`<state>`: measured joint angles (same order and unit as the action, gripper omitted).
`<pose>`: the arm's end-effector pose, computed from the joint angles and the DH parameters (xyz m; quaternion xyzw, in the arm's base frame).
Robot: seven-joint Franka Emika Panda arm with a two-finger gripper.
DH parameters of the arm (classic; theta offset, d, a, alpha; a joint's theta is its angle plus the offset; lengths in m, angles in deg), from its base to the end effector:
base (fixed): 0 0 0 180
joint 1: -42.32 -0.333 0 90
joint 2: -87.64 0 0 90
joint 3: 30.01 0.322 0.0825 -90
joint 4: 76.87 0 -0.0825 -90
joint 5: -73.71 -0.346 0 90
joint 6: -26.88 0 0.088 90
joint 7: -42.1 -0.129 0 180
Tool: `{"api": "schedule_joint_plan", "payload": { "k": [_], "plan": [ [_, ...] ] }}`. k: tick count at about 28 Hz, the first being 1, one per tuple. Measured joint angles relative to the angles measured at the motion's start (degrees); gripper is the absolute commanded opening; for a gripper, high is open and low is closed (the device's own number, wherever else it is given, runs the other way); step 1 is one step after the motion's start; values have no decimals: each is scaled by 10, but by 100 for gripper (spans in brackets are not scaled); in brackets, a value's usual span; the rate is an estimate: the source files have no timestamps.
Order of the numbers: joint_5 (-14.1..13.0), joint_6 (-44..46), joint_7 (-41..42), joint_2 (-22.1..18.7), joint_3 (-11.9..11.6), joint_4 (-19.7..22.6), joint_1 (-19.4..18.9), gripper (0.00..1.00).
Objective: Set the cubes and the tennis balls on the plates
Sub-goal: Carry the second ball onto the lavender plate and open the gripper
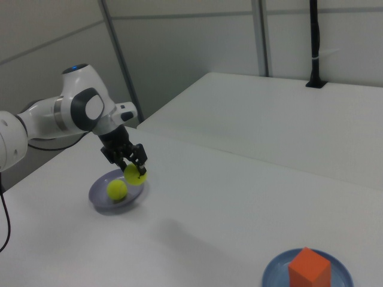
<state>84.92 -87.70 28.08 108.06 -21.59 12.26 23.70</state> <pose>0.5845 0.2674 0.4499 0.9864 0.1436 0.0660 0.0451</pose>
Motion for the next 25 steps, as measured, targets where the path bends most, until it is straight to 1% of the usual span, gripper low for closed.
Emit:
{"api": "schedule_joint_plan", "payload": {
  "k": [1,3,6,7,9,10,11,14,15,16,17,18,25],
  "plan": [
    [2,-18,-6,7,1,0,-8,25],
    [15,-53,-24,27,1,0,-27,25],
    [38,-101,-40,56,2,0,-44,25],
    [45,-129,-48,70,2,0,-51,25],
    [50,-158,-55,85,2,0,-56,25],
    [51,-171,-57,91,2,0,-56,27],
    [51,-180,-57,97,1,0,-56,37],
    [51,-196,-57,110,1,-1,-55,60],
    [51,-198,-57,112,0,-1,-55,70],
    [51,-198,-57,114,0,-1,-54,87],
    [51,-199,-57,115,0,-2,-54,97],
    [51,-199,-57,116,0,-2,-54,100],
    [50,-199,-64,113,0,-11,-54,100]
  ]
}}
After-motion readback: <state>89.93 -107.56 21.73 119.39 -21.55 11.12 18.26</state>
